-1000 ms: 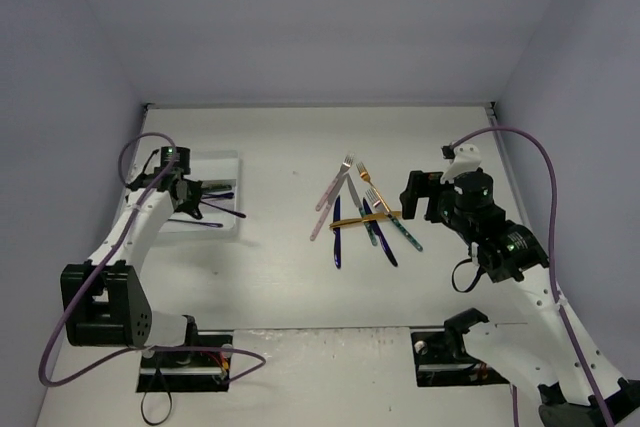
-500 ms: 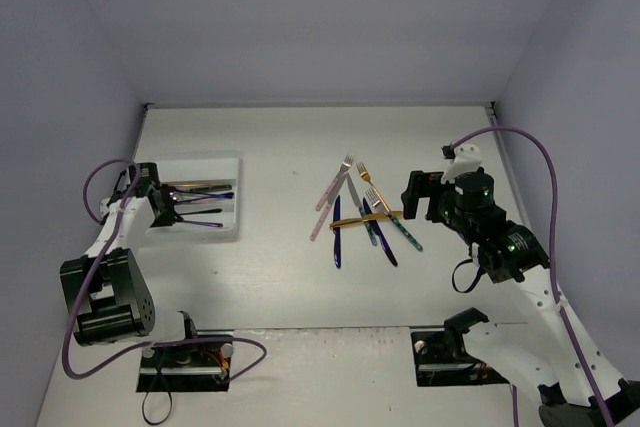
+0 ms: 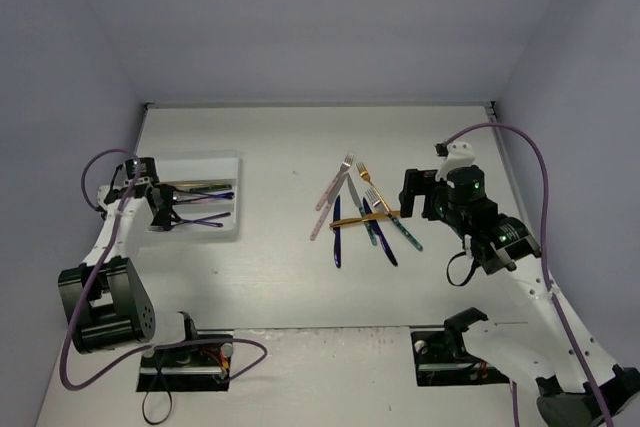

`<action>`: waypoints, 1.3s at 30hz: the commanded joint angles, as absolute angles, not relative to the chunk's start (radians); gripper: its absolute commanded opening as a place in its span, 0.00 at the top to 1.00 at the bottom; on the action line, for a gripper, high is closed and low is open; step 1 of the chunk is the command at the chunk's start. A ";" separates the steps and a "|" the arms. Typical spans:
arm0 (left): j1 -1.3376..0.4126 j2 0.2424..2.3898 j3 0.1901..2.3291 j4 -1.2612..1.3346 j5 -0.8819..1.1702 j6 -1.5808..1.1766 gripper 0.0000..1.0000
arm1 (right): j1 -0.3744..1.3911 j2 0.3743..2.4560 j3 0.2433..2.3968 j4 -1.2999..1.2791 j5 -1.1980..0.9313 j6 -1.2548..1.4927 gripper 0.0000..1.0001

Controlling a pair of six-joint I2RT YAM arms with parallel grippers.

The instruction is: Sort the eating utensils into containers

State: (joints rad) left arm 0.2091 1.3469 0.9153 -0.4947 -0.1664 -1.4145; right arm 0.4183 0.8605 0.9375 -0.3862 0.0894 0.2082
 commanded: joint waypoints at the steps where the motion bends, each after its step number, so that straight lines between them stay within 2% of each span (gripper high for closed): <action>1: 0.125 1.242 1.022 -0.460 -0.246 -1.139 0.56 | 0.413 0.949 0.961 -0.345 0.084 0.218 0.00; 6: -0.103 1.236 1.118 -0.450 -0.254 -0.750 0.52 | 0.411 1.082 0.963 -0.347 0.056 0.243 0.00; 13: -0.276 1.235 1.118 -0.422 -0.108 -0.487 0.46 | 0.405 1.281 1.003 -0.342 0.046 0.287 0.01; 21: -0.296 1.206 1.059 -0.425 -0.004 -0.475 0.39 | 0.398 1.498 1.020 -0.305 0.046 0.355 0.06; 39: -0.296 1.200 1.051 -0.442 0.082 -0.458 0.37 | 0.368 1.573 0.844 -0.161 0.101 0.348 0.25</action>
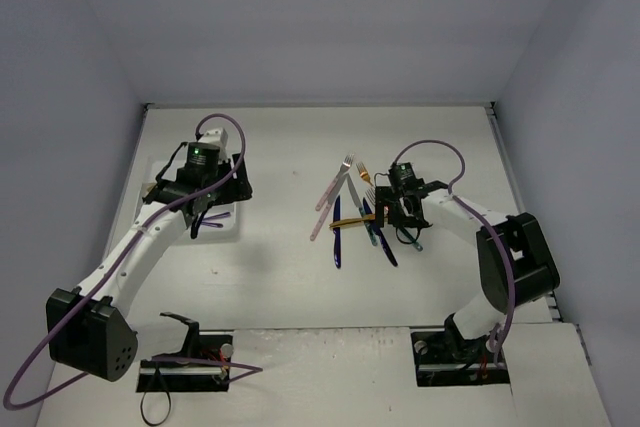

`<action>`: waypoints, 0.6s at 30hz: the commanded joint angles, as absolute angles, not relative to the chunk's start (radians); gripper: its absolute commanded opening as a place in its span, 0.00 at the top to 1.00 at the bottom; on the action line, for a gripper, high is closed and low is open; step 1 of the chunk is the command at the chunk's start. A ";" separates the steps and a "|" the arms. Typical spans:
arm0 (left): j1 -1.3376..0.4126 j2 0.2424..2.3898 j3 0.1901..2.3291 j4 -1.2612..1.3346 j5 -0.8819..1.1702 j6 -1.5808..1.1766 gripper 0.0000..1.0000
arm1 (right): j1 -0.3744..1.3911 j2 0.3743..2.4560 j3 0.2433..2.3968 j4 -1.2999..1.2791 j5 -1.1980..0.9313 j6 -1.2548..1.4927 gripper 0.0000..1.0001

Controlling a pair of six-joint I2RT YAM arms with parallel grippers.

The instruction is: Sort the eating utensils into containers

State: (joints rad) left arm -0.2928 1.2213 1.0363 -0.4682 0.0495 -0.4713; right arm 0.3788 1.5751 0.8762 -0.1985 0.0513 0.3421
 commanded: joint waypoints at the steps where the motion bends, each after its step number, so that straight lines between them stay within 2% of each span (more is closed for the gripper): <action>1: -0.296 1.200 1.049 -0.442 0.088 -0.459 0.37 | 0.367 1.572 0.835 -0.159 0.105 0.351 0.26; 8: -0.296 1.194 1.045 -0.449 0.100 -0.457 0.37 | 0.359 1.577 0.785 -0.140 0.120 0.370 0.36; 18: -0.296 1.189 1.036 -0.445 0.126 -0.479 0.37 | 0.367 1.492 0.753 -0.122 0.127 0.366 0.64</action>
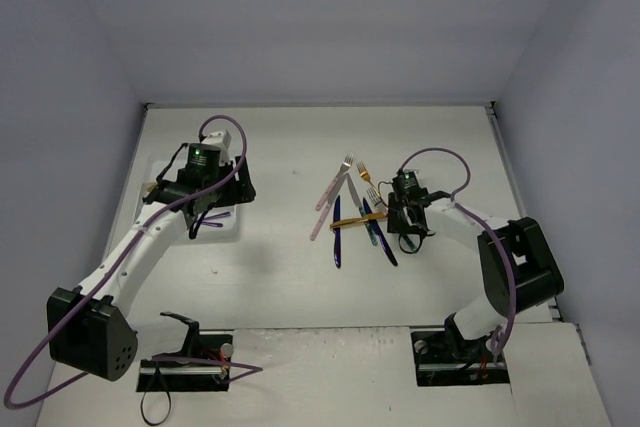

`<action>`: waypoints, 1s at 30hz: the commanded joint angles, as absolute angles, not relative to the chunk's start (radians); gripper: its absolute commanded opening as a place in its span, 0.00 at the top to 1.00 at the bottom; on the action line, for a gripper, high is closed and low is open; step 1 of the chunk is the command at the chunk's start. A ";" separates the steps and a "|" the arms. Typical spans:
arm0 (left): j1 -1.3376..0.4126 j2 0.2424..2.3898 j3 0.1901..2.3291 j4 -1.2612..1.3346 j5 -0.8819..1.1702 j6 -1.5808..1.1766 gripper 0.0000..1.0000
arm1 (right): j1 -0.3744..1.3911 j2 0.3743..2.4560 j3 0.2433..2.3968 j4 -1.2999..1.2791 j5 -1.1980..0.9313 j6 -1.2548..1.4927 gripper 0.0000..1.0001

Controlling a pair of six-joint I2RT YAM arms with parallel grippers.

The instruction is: Sort the eating utensils into containers

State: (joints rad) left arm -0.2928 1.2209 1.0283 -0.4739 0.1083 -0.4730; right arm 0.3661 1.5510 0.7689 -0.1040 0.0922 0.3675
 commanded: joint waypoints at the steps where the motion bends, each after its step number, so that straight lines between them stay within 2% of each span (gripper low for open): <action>1: -0.296 1.189 1.037 -0.444 0.129 -0.482 0.37 | 0.370 1.473 0.752 -0.121 0.128 0.362 0.68; 3: -0.298 1.192 1.040 -0.445 0.135 -0.486 0.37 | 0.371 1.456 0.755 -0.120 0.129 0.354 0.76; 4: -0.296 1.192 1.040 -0.443 0.137 -0.489 0.37 | 0.373 1.446 0.755 -0.120 0.129 0.354 0.77; 8: -0.296 1.195 1.044 -0.440 0.155 -0.513 0.37 | 0.384 1.407 0.772 -0.117 0.130 0.322 0.94; 11: -0.297 1.191 1.049 -0.436 0.185 -0.536 0.37 | 0.419 1.373 0.801 -0.119 0.137 0.298 1.00; 20: -0.355 1.157 1.073 -0.322 0.326 -0.662 0.37 | 0.594 1.237 0.924 -0.118 0.134 0.274 1.00; 30: -0.507 1.211 1.037 0.049 0.338 -0.918 0.37 | 0.763 1.205 1.063 -0.073 0.059 0.256 1.00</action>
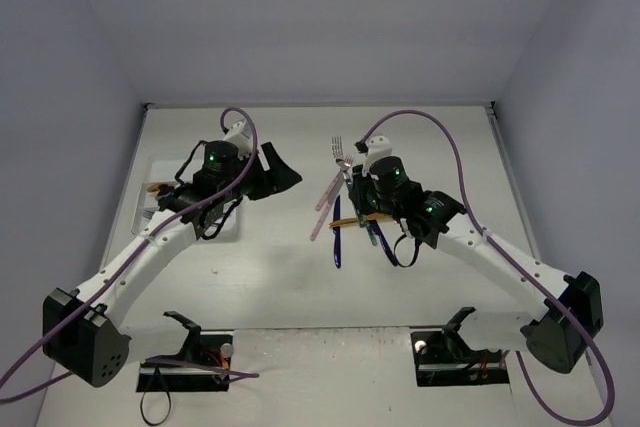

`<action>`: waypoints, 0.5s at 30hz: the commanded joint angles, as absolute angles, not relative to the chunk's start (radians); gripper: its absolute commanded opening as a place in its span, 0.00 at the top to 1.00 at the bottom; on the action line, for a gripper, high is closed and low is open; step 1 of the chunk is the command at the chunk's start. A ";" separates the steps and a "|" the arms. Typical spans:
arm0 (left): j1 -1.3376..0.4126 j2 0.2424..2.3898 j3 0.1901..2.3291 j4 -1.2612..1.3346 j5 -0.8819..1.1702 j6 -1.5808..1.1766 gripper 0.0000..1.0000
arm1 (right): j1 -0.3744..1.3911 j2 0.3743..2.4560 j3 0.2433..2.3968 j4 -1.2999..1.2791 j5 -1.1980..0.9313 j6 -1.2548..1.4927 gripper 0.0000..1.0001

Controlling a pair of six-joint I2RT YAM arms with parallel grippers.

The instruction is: Sort the eating utensils into containers

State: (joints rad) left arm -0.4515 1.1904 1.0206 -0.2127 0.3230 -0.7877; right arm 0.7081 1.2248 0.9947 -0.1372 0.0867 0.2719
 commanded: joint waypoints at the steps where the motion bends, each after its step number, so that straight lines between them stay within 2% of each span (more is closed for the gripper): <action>1: -0.522 1.224 1.038 0.072 0.334 -0.931 0.37 | 0.775 1.208 1.069 -0.065 0.055 0.258 1.00; 15: -0.656 1.365 1.113 0.126 0.260 -0.992 0.39 | 0.816 1.224 1.100 -0.018 0.049 0.283 1.00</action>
